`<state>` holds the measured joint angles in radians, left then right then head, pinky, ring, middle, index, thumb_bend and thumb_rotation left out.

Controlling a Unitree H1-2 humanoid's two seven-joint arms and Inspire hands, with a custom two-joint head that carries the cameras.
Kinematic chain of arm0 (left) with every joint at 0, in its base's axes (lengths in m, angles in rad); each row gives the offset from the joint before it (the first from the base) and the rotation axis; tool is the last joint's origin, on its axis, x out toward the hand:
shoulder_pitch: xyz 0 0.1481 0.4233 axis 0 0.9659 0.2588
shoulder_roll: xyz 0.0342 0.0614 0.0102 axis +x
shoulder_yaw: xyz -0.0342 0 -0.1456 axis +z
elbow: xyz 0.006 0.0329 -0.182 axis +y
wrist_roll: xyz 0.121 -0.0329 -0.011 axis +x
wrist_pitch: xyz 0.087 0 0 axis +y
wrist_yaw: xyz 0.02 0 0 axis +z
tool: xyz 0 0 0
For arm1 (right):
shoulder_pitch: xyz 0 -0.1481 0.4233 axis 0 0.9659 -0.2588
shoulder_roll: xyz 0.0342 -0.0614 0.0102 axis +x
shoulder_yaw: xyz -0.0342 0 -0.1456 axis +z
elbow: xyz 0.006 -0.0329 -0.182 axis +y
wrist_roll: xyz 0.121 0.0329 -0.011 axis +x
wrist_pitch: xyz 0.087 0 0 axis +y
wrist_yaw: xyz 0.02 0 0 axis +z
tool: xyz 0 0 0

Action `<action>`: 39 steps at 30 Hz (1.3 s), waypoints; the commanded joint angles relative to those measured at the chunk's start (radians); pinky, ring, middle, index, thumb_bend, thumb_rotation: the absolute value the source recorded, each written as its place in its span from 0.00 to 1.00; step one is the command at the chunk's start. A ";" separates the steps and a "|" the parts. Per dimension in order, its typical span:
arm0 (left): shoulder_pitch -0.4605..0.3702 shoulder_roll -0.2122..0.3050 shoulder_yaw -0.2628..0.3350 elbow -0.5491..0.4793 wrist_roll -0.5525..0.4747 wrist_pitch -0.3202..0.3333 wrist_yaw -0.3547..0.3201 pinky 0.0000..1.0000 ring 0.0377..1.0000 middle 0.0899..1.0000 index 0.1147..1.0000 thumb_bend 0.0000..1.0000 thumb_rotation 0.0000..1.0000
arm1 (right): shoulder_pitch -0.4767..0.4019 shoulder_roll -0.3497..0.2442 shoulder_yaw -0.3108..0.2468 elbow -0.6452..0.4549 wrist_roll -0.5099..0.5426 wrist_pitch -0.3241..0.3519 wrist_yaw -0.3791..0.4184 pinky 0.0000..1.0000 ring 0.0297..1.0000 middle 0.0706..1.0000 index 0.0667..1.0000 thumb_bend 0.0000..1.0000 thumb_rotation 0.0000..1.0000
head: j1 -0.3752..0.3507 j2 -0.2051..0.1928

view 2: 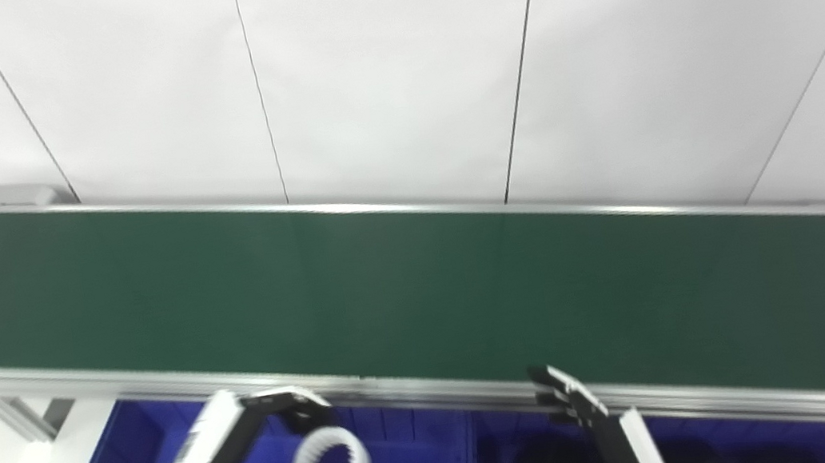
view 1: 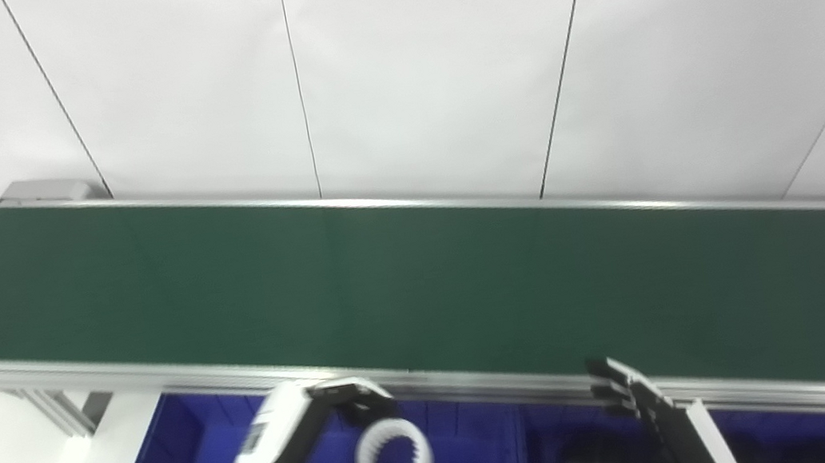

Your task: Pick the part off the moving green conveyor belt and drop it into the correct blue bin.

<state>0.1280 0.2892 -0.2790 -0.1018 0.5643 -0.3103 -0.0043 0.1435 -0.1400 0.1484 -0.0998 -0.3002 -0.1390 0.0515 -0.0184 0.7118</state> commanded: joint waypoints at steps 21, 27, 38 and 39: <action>-0.144 -0.027 -0.190 -0.046 0.506 0.298 -0.290 0.60 0.59 0.44 0.44 0.52 0.00 | -0.013 -0.003 -0.015 -0.042 0.004 0.012 -0.001 0.73 0.80 0.84 0.83 0.81 0.43 | -0.003 0.002; -0.137 -0.051 -0.185 -0.032 0.623 0.385 -0.253 0.74 0.71 0.68 0.43 0.50 0.07 | -0.014 -0.008 -0.017 -0.042 0.007 0.011 0.002 0.73 0.79 0.84 0.83 0.80 0.43 | 0.002 0.001; -0.138 -0.063 -0.195 -0.030 0.713 0.455 -0.262 1.00 0.85 0.80 0.76 0.65 0.29 | -0.011 -0.013 -0.020 -0.049 -0.001 0.023 0.002 0.73 0.79 0.84 0.83 0.81 0.45 | 0.005 0.003; -0.137 -0.061 -0.195 -0.029 0.711 0.453 -0.259 1.00 0.86 0.81 0.77 0.66 0.30 | -0.011 -0.012 -0.021 -0.049 0.001 0.022 0.002 0.73 0.79 0.84 0.82 0.81 0.46 | 0.005 0.003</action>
<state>0.0082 0.2248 -0.4751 -0.1133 1.2596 0.1359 -0.2836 0.1417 -0.1493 0.1347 -0.1141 -0.3033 -0.1166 0.0561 -0.0138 0.7133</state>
